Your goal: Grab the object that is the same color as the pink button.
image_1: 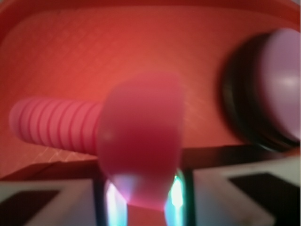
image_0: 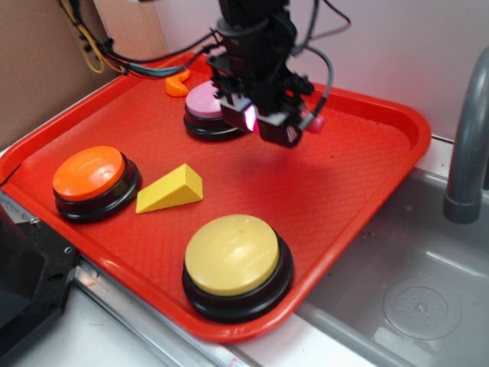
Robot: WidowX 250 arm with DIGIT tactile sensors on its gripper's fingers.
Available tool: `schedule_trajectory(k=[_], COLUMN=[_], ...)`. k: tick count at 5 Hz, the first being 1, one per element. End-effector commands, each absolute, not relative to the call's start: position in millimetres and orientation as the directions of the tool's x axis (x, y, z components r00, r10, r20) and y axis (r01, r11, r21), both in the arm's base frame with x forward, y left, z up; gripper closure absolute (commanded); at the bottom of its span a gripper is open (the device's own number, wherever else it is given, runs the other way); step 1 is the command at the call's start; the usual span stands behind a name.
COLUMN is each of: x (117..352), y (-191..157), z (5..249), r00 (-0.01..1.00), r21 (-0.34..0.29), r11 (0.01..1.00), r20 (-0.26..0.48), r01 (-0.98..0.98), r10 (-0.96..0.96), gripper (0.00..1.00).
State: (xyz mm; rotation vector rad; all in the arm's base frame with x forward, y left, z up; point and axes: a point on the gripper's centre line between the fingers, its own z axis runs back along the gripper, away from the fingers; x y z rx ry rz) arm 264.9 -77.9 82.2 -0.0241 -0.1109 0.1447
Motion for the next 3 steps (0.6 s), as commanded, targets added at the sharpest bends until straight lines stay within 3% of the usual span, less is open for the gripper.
schedule_trajectory(k=[1, 2, 3], x=[241.3, 226.2, 221.5], y=[-27.0, -6.6, 2.4], z=[170.2, 192.8, 200.1], r00=[0.951, 0.949, 0.922], r21=[-0.123, -0.148, -0.14], r11=[0.968, 0.961, 0.946], r20=[0.198, 0.178, 0.222], r01=[-0.217, -0.235, -0.292], r10=[0.238, 0.259, 0.318], gripper=[1.0, 1.0, 1.0])
